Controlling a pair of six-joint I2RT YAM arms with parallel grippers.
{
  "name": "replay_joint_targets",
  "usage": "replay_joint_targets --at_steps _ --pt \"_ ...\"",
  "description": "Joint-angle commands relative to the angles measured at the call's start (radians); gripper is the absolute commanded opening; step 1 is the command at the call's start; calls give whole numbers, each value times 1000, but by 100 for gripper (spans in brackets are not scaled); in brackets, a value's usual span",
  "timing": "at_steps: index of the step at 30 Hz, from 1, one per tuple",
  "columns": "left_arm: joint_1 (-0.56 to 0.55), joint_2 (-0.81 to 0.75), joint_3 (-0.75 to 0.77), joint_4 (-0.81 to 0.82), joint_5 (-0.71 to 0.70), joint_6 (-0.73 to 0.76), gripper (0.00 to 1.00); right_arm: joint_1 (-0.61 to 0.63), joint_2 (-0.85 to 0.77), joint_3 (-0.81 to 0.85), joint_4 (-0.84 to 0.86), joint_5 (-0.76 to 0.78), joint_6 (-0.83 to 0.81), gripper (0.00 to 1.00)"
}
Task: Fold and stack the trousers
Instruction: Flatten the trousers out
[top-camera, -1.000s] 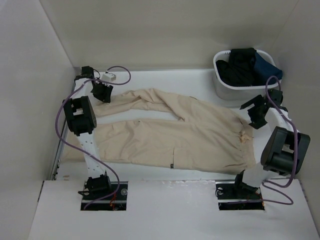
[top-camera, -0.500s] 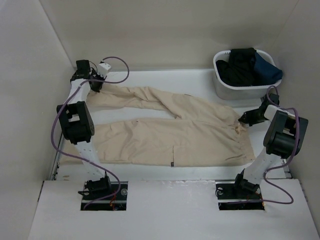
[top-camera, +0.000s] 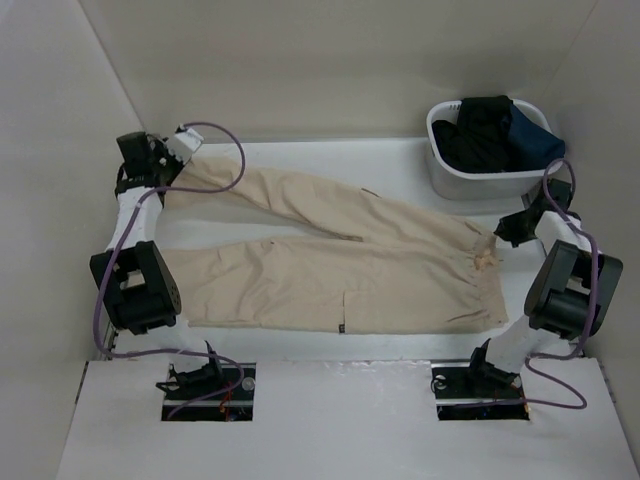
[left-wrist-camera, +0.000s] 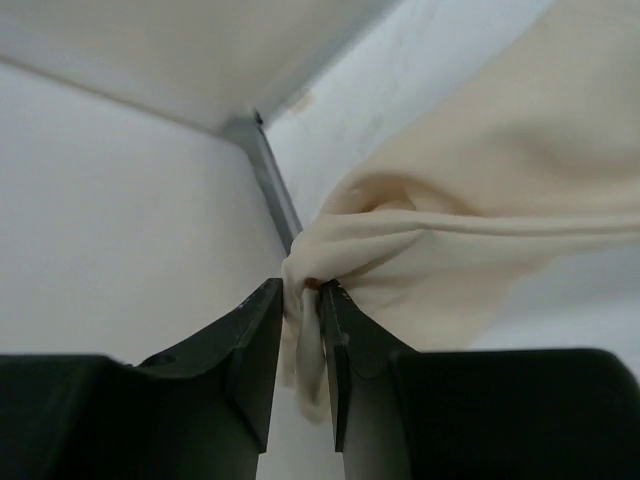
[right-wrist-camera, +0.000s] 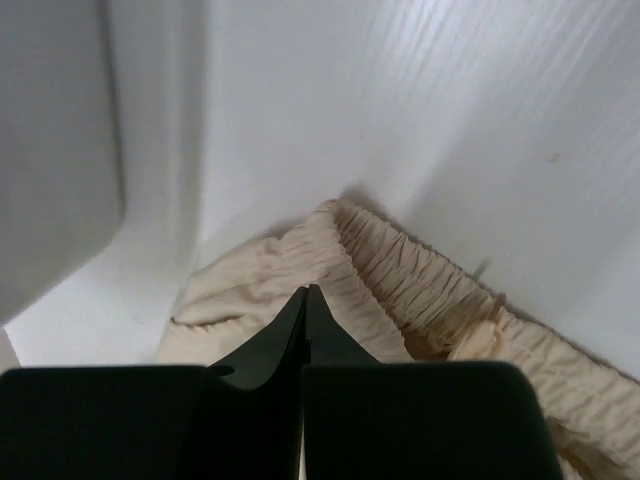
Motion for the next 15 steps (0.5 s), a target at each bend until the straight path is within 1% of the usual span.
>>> replay_joint_targets --at_steps 1,2,4,6,9,10,11,12,13,15 --pt "28 -101 -150 -137 49 132 22 -7 -102 2 2 108 -28 0" --pt "31 -135 -179 -194 72 141 22 -7 -119 1 7 105 -32 0" --pt "45 -190 -204 -363 137 176 22 -3 -134 5 9 101 -43 0" --pt "66 -214 -166 -589 197 239 26 -2 -142 16 9 99 -54 0" --pt "126 -171 9 -997 284 345 35 7 -151 35 10 99 -60 0" --pt "141 -128 98 -1138 309 379 35 14 -151 38 13 101 -64 0" --pt "153 -88 165 -1225 327 397 35 20 -151 41 19 102 -69 0" --pt "182 -12 280 -1289 365 391 35 28 -150 41 25 105 -74 0" --pt "198 36 346 -1288 382 347 36 34 -147 39 35 105 -81 0" --pt "219 163 497 -1183 396 126 44 53 -142 38 51 107 -95 0"
